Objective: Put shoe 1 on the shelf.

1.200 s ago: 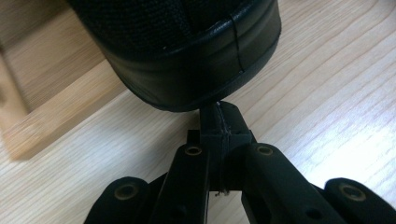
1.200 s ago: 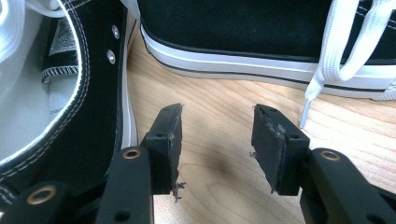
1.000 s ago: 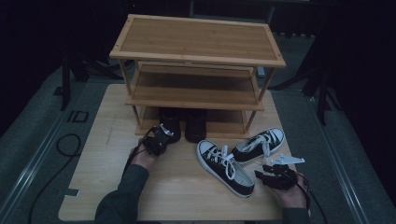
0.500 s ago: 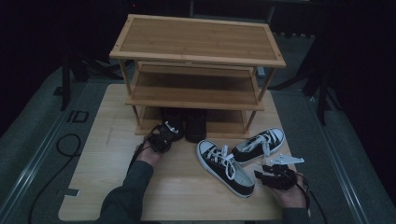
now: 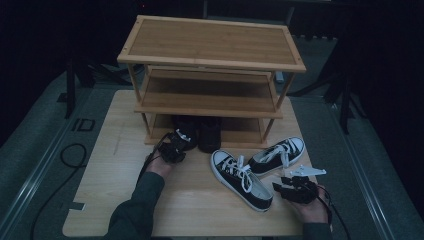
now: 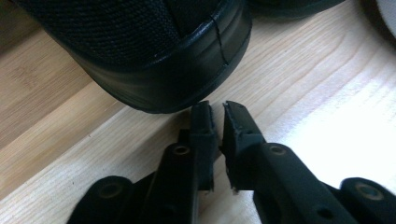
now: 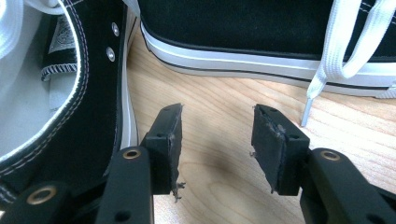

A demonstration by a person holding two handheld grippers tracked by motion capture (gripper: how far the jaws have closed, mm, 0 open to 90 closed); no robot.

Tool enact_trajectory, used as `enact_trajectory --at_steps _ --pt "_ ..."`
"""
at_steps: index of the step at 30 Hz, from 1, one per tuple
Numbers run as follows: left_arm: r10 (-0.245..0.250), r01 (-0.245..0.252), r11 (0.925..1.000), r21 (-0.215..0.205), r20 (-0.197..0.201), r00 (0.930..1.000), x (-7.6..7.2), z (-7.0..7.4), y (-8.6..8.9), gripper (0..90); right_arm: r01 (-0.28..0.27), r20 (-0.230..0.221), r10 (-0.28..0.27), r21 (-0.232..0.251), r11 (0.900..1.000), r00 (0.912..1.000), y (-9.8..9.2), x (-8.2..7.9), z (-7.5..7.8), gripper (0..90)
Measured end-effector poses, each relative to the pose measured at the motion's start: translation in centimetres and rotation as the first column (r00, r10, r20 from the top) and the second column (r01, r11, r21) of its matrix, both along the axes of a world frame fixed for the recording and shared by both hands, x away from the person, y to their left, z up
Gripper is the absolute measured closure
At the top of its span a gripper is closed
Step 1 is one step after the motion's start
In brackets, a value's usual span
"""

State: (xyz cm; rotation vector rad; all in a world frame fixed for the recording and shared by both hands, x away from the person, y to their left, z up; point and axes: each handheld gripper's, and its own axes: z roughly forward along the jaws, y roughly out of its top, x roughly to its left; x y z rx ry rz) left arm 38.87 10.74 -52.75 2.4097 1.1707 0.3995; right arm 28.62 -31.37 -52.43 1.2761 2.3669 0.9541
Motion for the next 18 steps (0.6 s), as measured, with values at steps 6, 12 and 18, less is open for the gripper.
enact_trajectory --at_steps 6,12,18 --pt "0.004 -0.004 0.9997 -0.022 -0.004 1.0 -0.6 0.3 0.7 74.2 -0.003 0.001 0.003 -0.001 1.0 1.0 0.1 0.0 0.0 53.1" --pt "0.021 -0.021 0.999 -0.039 -0.004 0.9998 -1.2 0.2 1.6 70.1 -0.01 -0.001 0.01 -0.008 1.0 1.0 0.4 0.1 0.1 54.0" --pt "0.022 -0.023 0.9986 -0.048 -0.013 0.9997 -1.7 0.0 2.3 68.1 -0.019 0.002 0.019 -0.015 1.0 0.9998 0.7 0.2 0.2 55.3"
